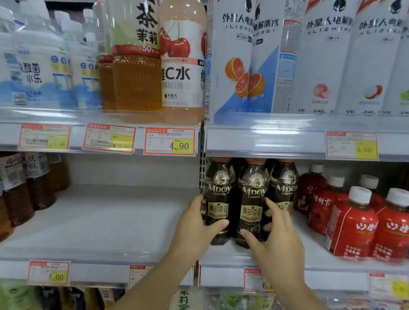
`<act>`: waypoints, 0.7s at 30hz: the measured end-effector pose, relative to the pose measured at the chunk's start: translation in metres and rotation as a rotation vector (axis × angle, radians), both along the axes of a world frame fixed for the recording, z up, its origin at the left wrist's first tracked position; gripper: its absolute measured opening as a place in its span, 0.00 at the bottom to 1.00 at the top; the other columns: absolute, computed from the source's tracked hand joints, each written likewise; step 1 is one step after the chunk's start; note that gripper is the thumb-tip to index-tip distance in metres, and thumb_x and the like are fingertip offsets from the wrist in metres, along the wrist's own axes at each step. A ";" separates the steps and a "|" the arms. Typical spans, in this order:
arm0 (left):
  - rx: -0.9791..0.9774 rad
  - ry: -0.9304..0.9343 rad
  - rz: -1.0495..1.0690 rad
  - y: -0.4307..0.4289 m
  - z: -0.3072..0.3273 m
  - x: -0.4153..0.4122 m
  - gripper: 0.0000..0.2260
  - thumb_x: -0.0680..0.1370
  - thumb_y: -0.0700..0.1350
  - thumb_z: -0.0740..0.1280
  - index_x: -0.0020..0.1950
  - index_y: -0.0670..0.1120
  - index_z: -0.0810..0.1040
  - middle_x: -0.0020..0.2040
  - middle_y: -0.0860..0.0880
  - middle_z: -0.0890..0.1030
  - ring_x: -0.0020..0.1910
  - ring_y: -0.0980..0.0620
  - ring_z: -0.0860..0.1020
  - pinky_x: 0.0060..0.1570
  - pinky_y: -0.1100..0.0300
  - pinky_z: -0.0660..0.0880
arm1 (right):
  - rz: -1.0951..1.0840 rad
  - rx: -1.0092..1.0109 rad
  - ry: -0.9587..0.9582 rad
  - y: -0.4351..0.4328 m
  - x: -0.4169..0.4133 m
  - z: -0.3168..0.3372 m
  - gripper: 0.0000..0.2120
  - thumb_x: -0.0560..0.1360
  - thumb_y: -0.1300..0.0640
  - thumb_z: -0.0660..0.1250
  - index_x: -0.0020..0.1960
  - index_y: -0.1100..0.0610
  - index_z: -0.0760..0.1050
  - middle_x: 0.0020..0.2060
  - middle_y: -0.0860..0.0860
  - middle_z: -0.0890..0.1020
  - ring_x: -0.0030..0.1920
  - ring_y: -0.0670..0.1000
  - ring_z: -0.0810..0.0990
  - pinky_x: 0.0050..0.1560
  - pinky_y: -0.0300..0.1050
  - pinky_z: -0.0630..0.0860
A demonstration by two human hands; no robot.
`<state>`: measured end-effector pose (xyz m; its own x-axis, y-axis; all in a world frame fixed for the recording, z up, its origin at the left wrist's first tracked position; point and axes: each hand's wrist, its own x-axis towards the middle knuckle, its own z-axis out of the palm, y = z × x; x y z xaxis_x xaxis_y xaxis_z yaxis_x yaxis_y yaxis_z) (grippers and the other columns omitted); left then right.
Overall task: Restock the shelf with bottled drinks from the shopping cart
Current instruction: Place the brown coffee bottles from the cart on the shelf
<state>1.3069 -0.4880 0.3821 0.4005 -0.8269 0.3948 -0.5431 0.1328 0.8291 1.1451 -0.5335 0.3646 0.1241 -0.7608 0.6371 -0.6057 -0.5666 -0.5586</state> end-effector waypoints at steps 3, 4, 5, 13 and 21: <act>0.016 -0.034 0.033 -0.004 0.000 0.000 0.28 0.70 0.50 0.74 0.68 0.51 0.68 0.60 0.52 0.75 0.58 0.55 0.74 0.59 0.54 0.73 | -0.017 -0.042 0.019 -0.001 -0.002 0.001 0.37 0.66 0.45 0.74 0.71 0.49 0.62 0.57 0.46 0.72 0.51 0.50 0.76 0.47 0.51 0.77; 0.022 -0.041 0.036 -0.006 -0.001 0.000 0.28 0.70 0.50 0.74 0.68 0.51 0.68 0.61 0.52 0.74 0.58 0.55 0.74 0.60 0.54 0.73 | -0.025 -0.092 -0.003 -0.001 -0.005 0.000 0.36 0.66 0.47 0.74 0.70 0.49 0.64 0.59 0.47 0.72 0.54 0.51 0.75 0.48 0.51 0.78; 0.028 -0.047 0.039 -0.007 -0.001 0.001 0.29 0.70 0.51 0.74 0.68 0.51 0.68 0.61 0.52 0.74 0.58 0.55 0.74 0.60 0.54 0.73 | -0.038 -0.150 -0.036 -0.003 -0.009 -0.001 0.35 0.65 0.48 0.75 0.69 0.49 0.66 0.61 0.49 0.70 0.58 0.52 0.72 0.50 0.50 0.77; 0.030 -0.054 0.039 -0.014 -0.001 0.001 0.28 0.71 0.51 0.73 0.68 0.52 0.67 0.62 0.51 0.73 0.58 0.53 0.74 0.59 0.53 0.73 | 0.008 -0.103 -0.015 -0.015 -0.016 -0.004 0.34 0.66 0.49 0.75 0.69 0.45 0.67 0.74 0.54 0.56 0.71 0.56 0.63 0.52 0.54 0.77; -0.082 -0.275 0.169 -0.013 -0.001 -0.029 0.54 0.64 0.63 0.73 0.74 0.57 0.35 0.74 0.52 0.48 0.72 0.45 0.58 0.67 0.48 0.65 | 0.063 -0.126 -0.116 -0.013 -0.020 -0.004 0.33 0.69 0.53 0.74 0.69 0.40 0.63 0.75 0.52 0.54 0.73 0.53 0.61 0.57 0.50 0.72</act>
